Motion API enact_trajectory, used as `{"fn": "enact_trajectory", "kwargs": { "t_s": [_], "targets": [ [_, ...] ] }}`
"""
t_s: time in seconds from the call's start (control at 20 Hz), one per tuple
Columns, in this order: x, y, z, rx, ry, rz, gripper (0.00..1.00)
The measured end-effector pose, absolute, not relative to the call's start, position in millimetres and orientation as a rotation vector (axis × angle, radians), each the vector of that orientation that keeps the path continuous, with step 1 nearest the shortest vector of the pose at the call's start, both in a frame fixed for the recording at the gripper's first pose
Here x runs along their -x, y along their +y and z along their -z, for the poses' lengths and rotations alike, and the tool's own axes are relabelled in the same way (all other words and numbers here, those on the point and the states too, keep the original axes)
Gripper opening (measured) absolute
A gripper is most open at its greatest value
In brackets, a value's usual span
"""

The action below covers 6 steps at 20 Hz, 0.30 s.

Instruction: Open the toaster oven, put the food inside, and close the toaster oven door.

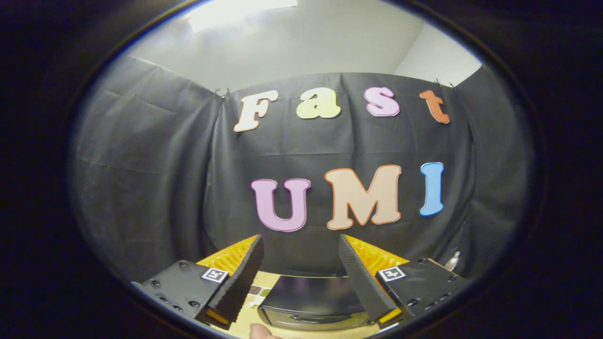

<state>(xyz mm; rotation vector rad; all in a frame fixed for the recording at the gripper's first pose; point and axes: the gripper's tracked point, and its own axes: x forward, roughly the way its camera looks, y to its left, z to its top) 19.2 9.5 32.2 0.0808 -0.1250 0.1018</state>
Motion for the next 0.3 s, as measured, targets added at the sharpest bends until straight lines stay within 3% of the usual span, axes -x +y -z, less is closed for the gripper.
{"fn": "enact_trajectory", "kwargs": {
  "t_s": [0.3],
  "targets": [
    [-41, -60, -29, 0.035, -0.123, 0.035, 1.0]
  ]
}}
